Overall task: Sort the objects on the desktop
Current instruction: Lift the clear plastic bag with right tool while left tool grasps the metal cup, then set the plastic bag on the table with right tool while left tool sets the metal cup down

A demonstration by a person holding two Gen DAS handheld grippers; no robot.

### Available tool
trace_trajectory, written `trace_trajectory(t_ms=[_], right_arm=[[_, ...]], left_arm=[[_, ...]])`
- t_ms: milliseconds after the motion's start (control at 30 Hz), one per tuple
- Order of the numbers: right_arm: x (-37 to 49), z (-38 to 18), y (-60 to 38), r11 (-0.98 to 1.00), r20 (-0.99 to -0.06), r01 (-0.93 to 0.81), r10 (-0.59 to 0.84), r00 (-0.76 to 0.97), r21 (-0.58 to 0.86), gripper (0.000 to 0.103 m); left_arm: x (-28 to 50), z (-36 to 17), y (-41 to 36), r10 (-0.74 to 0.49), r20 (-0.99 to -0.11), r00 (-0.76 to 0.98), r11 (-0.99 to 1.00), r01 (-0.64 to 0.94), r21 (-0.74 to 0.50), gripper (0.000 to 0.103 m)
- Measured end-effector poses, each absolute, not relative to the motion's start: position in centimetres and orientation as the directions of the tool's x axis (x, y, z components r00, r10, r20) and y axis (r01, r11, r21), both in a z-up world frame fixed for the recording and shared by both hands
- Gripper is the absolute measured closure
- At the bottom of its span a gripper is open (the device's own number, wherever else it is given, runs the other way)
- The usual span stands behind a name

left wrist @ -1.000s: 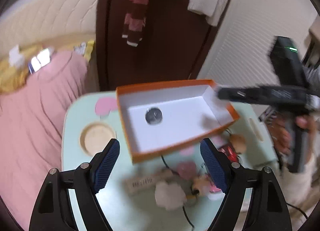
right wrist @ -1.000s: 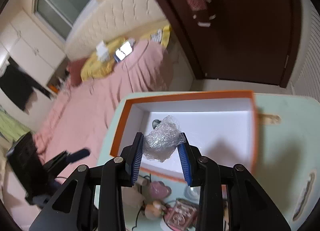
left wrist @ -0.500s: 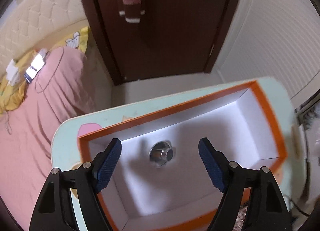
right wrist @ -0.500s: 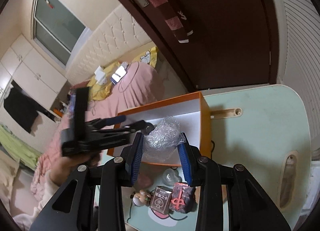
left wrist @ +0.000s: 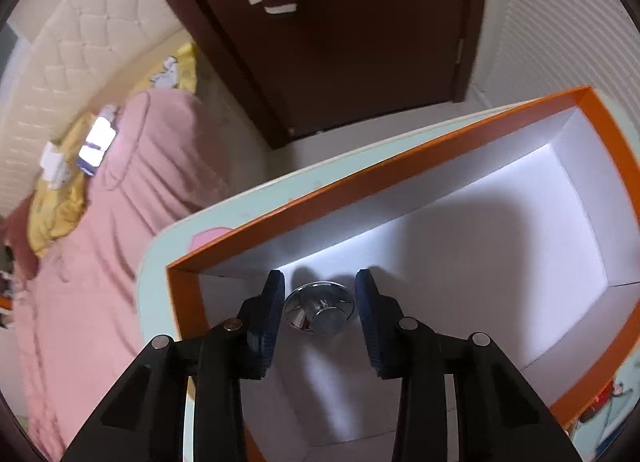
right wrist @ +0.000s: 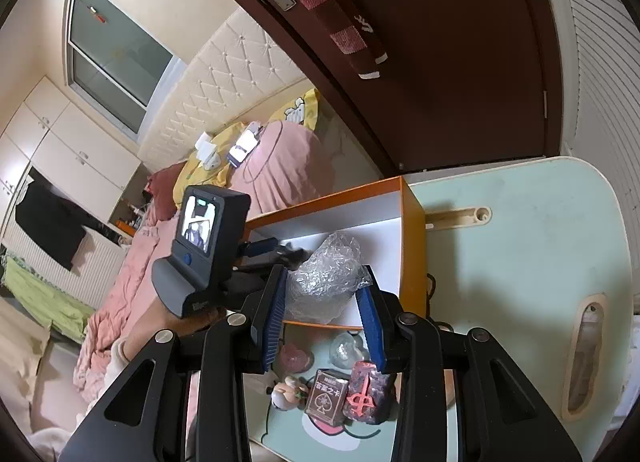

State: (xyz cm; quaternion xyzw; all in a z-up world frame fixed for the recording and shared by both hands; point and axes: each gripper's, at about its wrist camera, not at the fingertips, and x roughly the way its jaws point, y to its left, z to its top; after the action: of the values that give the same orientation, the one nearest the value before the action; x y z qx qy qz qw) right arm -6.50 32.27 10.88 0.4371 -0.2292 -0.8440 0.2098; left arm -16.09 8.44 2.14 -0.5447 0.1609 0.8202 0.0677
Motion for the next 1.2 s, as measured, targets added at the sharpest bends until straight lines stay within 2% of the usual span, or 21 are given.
trace_trajectory(t_ms=[233,400,533,767,967,1200], right_arm=[[-6.4,10.7,32.1,-0.806,-0.642,0.158,-0.557,-0.527,0.57,0.066],[-6.2,10.7,31.6,-0.809,-0.645,0.176,-0.56,-0.52,0.561,0.066],[-5.7,10.7,30.4,-0.814,-0.655,0.208,-0.565,-0.501,0.543,0.066],[-4.6,9.3,26.3,-0.819,-0.697,0.276,-0.573,-0.432,0.502,0.066],[-4.3,5.7,22.0,-0.835,-0.764,0.302,-0.545,-0.344,0.46,0.066],[-4.5,2.4,20.4,-0.899,-0.82,0.265,-0.429,-0.378,0.348,0.066]], left_arm=[[-14.6,5.2,7.0,0.072,-0.894,-0.443,-0.955,-0.29,0.067,0.069],[-10.6,9.4,6.3,0.22,-0.845,-0.487,-0.937,-0.345,-0.045,0.068],[-6.9,9.8,5.3,0.287,-0.831,-0.476,-0.923,-0.368,-0.108,0.068],[-1.6,5.9,2.0,0.274,-0.868,-0.414,-0.939,-0.31,-0.148,0.068],[1.0,1.6,0.9,0.284,-0.896,-0.341,-0.943,-0.268,-0.197,0.068],[0.6,0.3,1.4,0.24,-0.887,-0.394,-0.958,-0.244,-0.151,0.068]])
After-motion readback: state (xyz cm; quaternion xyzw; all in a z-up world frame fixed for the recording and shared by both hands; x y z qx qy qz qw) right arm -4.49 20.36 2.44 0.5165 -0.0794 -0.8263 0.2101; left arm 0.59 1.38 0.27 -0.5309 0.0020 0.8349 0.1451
